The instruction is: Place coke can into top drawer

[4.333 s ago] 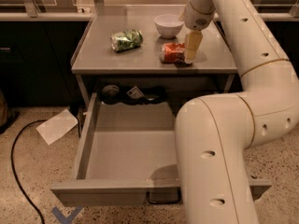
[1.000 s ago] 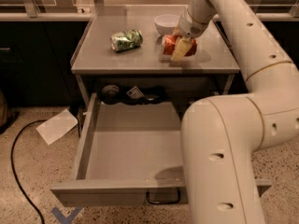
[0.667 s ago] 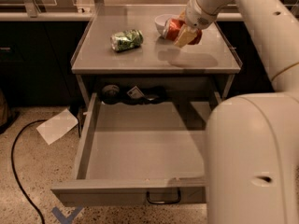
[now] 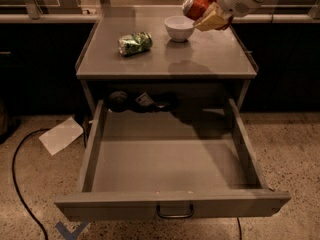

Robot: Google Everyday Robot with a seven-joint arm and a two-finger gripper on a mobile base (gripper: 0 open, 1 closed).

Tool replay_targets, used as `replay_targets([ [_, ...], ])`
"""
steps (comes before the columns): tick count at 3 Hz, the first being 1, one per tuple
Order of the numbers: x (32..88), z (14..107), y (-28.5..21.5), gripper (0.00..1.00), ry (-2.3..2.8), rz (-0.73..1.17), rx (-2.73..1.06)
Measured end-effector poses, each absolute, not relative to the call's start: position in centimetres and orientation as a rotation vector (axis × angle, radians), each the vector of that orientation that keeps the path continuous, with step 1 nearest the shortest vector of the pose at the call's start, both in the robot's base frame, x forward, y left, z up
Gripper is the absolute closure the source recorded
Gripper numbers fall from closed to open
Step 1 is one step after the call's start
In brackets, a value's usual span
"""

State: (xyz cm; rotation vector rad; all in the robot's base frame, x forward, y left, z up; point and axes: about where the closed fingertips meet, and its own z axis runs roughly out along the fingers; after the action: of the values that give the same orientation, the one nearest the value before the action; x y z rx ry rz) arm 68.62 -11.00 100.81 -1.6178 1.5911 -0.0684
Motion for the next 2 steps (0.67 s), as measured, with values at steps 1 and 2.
replay_targets([
  [1,64.3,97.5,-9.6,1.0,1.589,0.001,-1.644],
  [2,63.0,93.3,-8.7,1.0,1.632,0.054,-1.703],
])
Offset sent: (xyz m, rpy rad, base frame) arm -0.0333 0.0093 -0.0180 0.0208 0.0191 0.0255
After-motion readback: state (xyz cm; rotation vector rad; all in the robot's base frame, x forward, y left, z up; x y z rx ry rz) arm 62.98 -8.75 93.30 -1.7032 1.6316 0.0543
